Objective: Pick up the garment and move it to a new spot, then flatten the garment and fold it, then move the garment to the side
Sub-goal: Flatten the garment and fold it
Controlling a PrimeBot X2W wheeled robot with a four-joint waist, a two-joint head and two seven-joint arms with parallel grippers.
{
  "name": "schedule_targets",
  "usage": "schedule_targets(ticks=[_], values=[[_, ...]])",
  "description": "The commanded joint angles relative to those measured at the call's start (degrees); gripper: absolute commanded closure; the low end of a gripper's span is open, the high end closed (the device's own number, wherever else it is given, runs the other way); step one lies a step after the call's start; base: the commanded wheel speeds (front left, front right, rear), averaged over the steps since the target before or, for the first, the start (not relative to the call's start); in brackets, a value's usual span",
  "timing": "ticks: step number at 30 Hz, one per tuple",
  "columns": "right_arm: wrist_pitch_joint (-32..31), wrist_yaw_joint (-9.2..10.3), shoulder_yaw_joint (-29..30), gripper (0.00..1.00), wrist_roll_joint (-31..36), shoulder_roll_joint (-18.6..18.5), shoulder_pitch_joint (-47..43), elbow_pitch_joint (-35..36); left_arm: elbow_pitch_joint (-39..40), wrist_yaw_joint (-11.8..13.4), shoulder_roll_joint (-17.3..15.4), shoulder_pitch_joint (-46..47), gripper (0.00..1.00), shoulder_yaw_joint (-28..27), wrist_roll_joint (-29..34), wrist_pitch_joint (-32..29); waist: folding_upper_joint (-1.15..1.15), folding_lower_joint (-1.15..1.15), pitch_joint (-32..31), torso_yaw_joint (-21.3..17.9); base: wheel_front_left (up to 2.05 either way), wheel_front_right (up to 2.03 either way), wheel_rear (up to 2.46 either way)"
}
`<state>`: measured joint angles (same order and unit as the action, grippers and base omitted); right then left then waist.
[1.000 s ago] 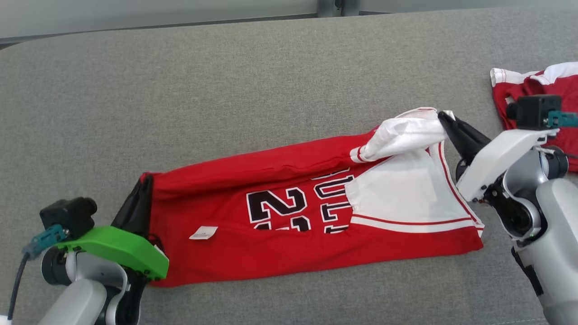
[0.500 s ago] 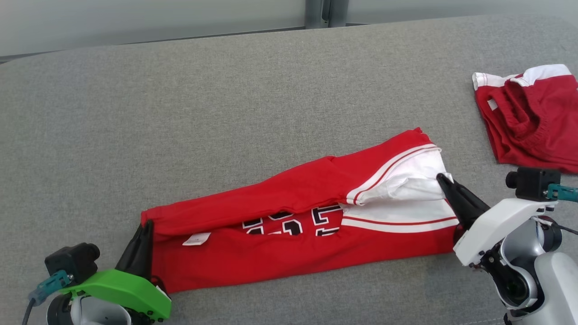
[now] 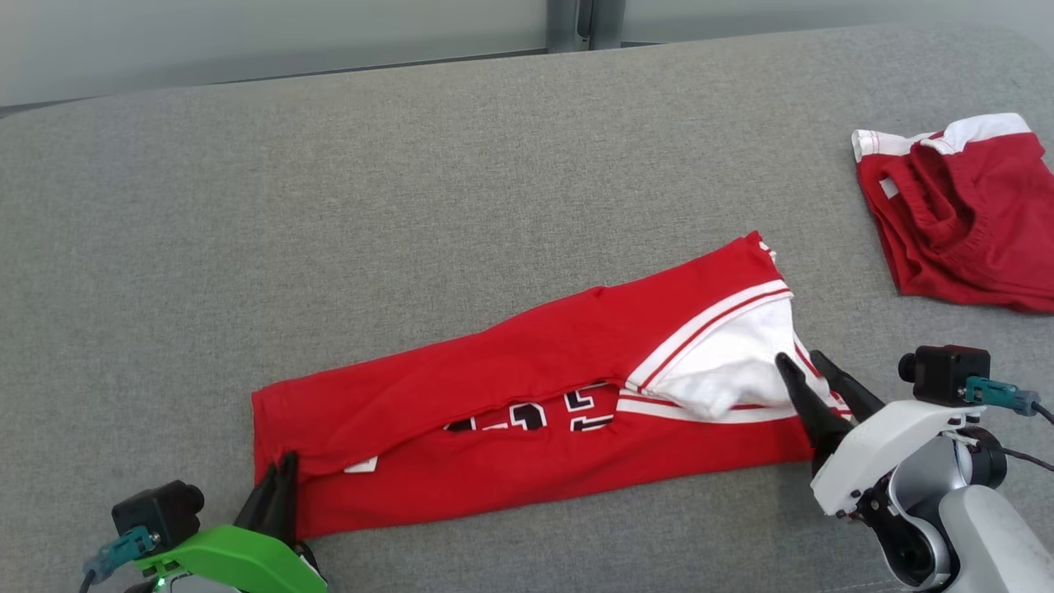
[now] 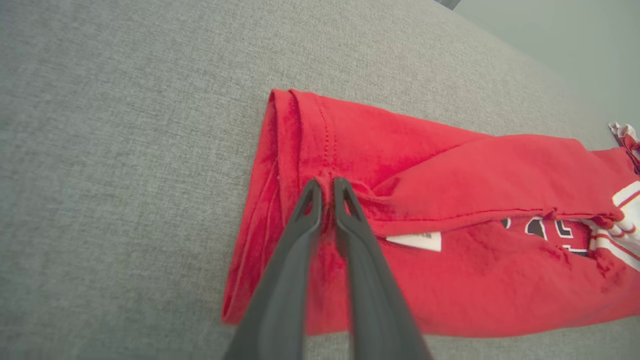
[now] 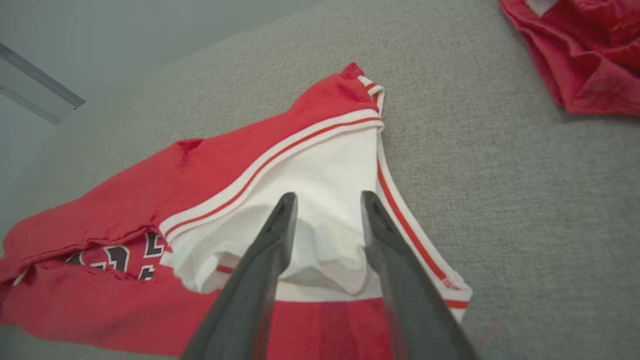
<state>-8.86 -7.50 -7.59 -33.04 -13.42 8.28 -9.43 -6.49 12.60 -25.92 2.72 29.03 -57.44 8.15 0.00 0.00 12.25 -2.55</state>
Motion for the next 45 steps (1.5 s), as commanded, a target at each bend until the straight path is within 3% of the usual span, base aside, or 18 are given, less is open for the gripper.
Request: schedule_targets(ticks=[1,11,34,45], values=[[0.76,0.03,-0.47,0.0,0.44,-0.78,-0.67,-0.39,-0.12,-0.39,0.14,-1.13,0.0,0.03,-0.75,-0.19,0.0,0.0,-0.18,-0.08,0.0,0.0,0.0],[2.77,0.03,-1.47,0.0,1.19,-4.0,-4.15,0.32,2.14,1.07,-0.83,-4.32,0.0,-0.78,-0.51,1.83,0.0,0.0,-2.04,-1.0,0.0,0.0,0.0],[0.27,0.03,3.59,0.0,5.36,-3.54,-2.55,1.04,9.08,6.79,-2.2,-2.48,0.0,-0.2,5.86,3.75,0.0,0.0,-10.07,0.2,0.0,0.0,0.0],[-4.65,0.03,0.4,0.0,7.01,-5.25,4.61,-7.21,10.6,7.7,-1.25,-2.25,0.0,-0.78,5.98,4.5,0.0,0.0,-10.58,3.7,0.0,0.0,0.0]])
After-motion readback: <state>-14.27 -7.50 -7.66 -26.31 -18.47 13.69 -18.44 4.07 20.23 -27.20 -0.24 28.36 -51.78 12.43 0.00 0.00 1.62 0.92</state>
